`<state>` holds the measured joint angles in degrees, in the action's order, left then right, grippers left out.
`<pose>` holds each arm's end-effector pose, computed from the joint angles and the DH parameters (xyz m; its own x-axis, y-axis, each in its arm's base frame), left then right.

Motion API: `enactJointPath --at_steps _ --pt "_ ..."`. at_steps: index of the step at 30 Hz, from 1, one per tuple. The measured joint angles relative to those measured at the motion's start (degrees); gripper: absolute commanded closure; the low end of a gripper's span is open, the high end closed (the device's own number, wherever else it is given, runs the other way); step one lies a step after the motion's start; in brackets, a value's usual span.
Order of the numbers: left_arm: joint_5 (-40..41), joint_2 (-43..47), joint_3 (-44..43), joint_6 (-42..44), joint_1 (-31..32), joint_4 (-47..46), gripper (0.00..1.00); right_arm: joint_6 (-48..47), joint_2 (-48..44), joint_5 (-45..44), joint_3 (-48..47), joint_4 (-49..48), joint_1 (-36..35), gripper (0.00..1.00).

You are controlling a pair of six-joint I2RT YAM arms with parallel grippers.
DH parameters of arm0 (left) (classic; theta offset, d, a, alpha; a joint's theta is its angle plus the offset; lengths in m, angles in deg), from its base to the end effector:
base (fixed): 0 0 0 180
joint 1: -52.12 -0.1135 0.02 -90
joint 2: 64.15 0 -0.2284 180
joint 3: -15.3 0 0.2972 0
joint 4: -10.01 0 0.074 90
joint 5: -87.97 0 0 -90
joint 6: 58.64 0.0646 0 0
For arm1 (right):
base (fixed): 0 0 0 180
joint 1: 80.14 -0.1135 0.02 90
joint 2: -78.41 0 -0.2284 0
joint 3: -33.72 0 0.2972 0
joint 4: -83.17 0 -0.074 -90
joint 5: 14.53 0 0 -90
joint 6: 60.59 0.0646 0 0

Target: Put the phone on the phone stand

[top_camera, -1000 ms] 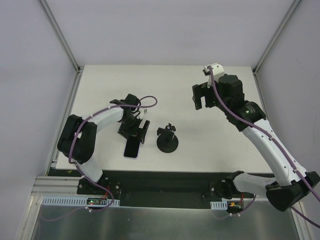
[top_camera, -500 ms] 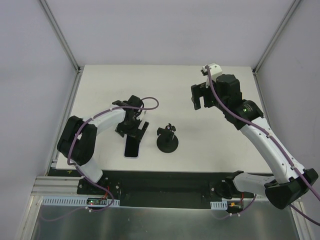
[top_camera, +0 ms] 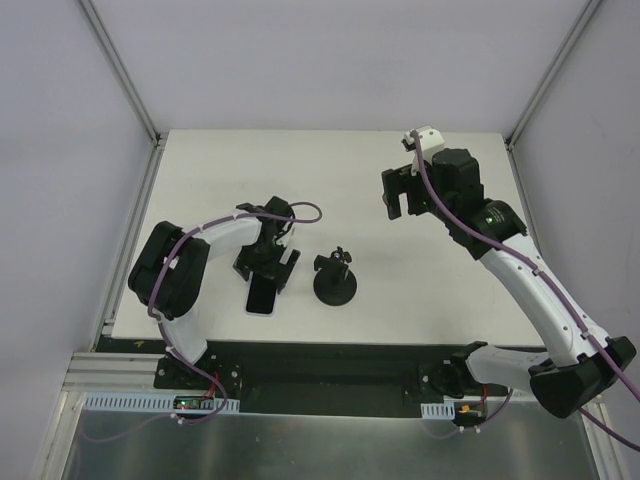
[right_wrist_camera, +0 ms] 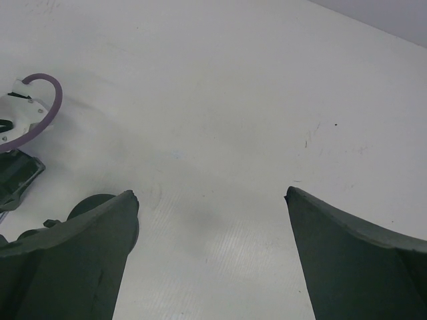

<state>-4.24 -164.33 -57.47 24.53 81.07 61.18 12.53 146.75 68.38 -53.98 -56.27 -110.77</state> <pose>0.3065 -0.1724 0.0657 -0.9099 0.3675 -0.1921 0.3849 0.9209 -0.0611 0.3008 0.1688 0.3744 -0.1797 -0.4413 -0.8792 -0.4794 0.8197 -0.3134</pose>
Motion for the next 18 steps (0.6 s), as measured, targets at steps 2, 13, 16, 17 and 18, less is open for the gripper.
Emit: enactJointPath --at_steps 2,13,16,17,18 --pt "1.09 -0.87 -0.66 -0.22 0.37 0.33 0.02 0.35 0.17 0.0 -0.07 0.02 0.0 0.04" --pt "2.93 -1.75 -1.66 -3.02 0.74 1.99 0.09 2.73 2.99 -2.38 -2.38 1.79 -0.17 0.04" --pt "2.95 -1.99 -1.97 -3.06 0.74 2.36 0.1 2.91 2.99 -2.82 -2.47 1.79 -0.28 0.04" --pt "2.93 -2.12 -2.08 -3.06 0.74 2.43 0.11 2.93 2.99 -2.93 -2.47 1.79 -0.31 0.04" --pt "2.91 -2.27 -2.21 -3.04 0.74 2.56 0.12 2.93 2.99 -2.99 -2.47 1.81 -0.33 0.04"
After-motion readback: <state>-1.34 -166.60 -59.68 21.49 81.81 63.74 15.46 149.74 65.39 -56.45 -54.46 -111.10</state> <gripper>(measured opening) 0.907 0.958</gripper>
